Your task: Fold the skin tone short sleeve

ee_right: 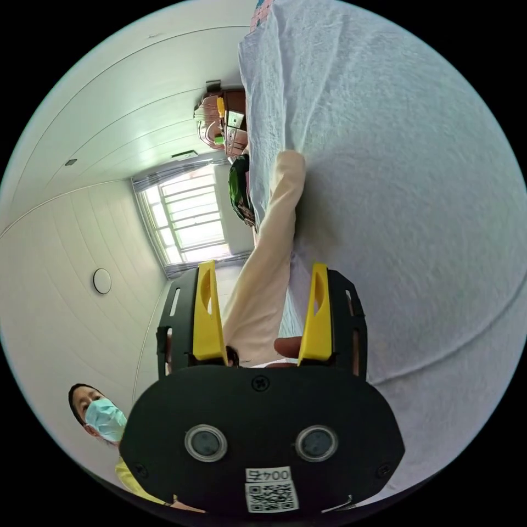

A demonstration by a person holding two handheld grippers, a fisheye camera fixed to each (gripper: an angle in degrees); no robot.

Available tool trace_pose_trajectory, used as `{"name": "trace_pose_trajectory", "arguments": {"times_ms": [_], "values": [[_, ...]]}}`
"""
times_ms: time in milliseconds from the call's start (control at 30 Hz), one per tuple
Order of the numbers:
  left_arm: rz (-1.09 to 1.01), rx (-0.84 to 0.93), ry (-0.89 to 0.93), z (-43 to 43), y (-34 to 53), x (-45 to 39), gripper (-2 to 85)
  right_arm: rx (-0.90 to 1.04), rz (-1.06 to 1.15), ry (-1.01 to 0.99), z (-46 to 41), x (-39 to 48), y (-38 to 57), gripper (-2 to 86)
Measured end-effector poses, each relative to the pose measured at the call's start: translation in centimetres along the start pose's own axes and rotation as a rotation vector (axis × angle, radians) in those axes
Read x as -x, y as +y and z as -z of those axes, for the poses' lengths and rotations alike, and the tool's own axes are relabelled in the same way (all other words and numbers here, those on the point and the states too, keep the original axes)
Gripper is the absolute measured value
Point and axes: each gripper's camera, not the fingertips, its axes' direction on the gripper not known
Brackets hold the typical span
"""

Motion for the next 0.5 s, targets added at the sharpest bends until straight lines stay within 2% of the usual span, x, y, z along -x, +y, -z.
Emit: {"name": "trace_pose_trajectory", "arguments": {"times_ms": [267,400,500], "values": [[-0.022,0.05,-0.002,0.8,1.6,4.0,4.7,0.05,-0.009,0.1,-4.7,0.5,-3.4,19.3],[-0.038,0.057,-0.035,1.4,2.8,7.3,4.8,0.115,0.018,0.24,-8.2,1.4,-2.9,7.8],[-0.079,0.072,-0.072,1.8,4.0,9.4,4.9,0.049,0.185,0.378,-10.2,4.5,-0.6,4.2]]}}
